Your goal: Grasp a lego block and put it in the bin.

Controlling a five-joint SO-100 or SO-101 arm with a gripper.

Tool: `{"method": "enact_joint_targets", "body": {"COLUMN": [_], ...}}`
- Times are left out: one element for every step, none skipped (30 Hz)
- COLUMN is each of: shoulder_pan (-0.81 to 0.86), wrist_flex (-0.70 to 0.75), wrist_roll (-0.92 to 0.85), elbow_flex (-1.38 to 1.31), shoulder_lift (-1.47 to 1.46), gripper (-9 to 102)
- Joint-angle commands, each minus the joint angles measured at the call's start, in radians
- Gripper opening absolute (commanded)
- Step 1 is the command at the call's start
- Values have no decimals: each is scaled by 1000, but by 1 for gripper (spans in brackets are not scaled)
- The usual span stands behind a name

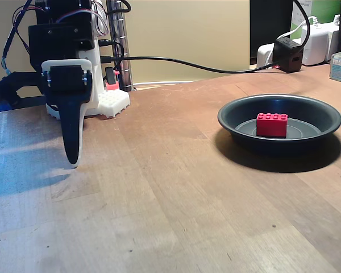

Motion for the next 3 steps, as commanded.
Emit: {"method": "enact_joint_targets", "body": {"shoulder_pan": [-8, -8, -8], "wrist_flex": [12, 12, 12], "wrist_roll": [8, 8, 8], "elbow_flex": [51, 51, 51], "shoulder_lift": [-6, -6, -6], "gripper": [0, 0, 0]}}
